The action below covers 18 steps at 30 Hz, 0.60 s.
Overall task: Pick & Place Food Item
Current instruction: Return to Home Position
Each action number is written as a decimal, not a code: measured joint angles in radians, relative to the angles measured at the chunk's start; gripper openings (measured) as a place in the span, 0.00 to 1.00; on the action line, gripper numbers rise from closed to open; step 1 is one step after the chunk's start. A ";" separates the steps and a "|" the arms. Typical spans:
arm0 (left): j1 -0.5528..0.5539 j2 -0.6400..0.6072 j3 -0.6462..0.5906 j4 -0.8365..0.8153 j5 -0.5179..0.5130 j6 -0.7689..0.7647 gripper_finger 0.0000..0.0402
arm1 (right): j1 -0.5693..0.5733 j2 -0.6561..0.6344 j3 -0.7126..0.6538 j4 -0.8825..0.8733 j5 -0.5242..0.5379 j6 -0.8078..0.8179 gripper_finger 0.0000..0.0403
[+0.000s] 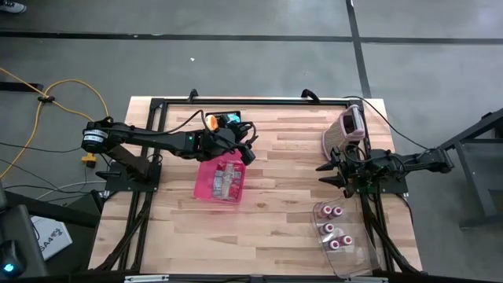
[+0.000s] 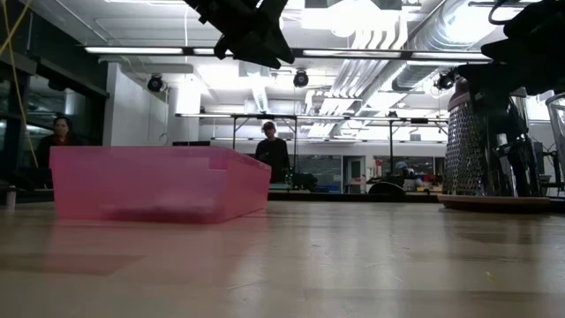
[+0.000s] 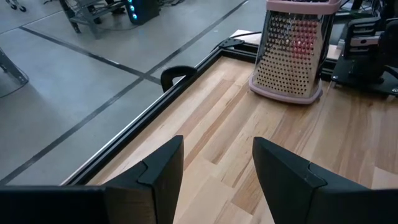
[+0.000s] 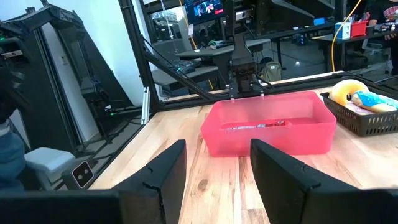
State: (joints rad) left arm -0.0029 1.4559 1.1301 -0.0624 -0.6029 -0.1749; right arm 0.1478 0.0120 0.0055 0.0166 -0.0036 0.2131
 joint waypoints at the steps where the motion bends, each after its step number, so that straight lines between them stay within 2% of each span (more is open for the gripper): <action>1: 0.000 0.000 0.000 0.000 0.000 0.000 0.46 | 0.000 0.000 0.000 0.000 0.000 0.000 0.41; 18: -0.003 -0.014 -0.005 0.003 0.013 -0.045 0.46 | 0.000 0.000 0.000 0.002 0.000 0.000 0.41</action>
State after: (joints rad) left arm -0.0059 1.4418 1.1253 -0.0590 -0.5895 -0.2198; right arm 0.1482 0.0120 0.0055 0.0181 -0.0032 0.2127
